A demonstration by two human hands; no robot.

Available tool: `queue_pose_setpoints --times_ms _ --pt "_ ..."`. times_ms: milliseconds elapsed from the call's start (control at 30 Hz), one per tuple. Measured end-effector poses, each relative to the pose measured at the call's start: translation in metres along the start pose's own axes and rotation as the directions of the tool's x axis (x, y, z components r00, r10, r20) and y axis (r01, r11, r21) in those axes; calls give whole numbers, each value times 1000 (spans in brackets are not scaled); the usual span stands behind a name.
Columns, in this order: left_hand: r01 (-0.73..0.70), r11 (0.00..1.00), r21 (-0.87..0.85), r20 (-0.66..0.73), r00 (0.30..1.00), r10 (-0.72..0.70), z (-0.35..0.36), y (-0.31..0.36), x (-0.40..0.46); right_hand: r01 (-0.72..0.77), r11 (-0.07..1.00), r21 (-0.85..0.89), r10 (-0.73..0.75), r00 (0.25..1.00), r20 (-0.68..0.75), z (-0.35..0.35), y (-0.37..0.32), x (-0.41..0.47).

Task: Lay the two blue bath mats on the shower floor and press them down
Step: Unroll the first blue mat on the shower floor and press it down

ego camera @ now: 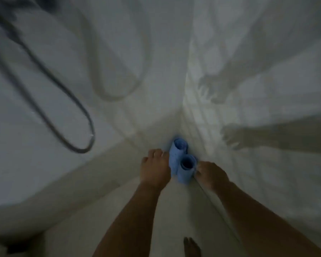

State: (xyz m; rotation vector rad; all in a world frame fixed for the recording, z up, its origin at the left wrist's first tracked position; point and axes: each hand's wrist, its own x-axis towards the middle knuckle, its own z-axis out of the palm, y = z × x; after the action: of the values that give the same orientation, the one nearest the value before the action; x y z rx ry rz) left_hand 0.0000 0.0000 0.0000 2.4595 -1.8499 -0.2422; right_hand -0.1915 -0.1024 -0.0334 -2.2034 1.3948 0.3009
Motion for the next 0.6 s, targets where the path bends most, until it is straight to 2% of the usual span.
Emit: queue_pose_setpoints --times_ms 67,133,200,300,400,467,533,600 --pt "25 1000 -8 172 985 -24 75 7 35 -20 999 -29 22 998 52 52 35 50" --pt "40 999 -26 277 960 -31 152 7 65 -32 999 -40 36 992 120 105 65 94" --pt "84 992 -92 344 938 -48 223 5 96 -18 1000 -18 20 995 99 147 88 139" --pt "166 968 -188 449 891 -66 324 -3 139 101 995 -6 -101 995 16 207 113 211" --pt "270 861 -431 451 891 -54 381 -5 169 185 978 -101 -191 980 -50 240 123 258" --pt "263 756 -599 402 916 0 407 -1 183 176 958 -225 -204 973 -105 257 133 279" --pt "262 664 -700 355 935 6 430 7 186 183 932 -312 -241 958 -157 275 143 290" --pt "300 599 -743 320 944 -77 440 14 181 249 905 -346 -318 934 -160 282 148 291"
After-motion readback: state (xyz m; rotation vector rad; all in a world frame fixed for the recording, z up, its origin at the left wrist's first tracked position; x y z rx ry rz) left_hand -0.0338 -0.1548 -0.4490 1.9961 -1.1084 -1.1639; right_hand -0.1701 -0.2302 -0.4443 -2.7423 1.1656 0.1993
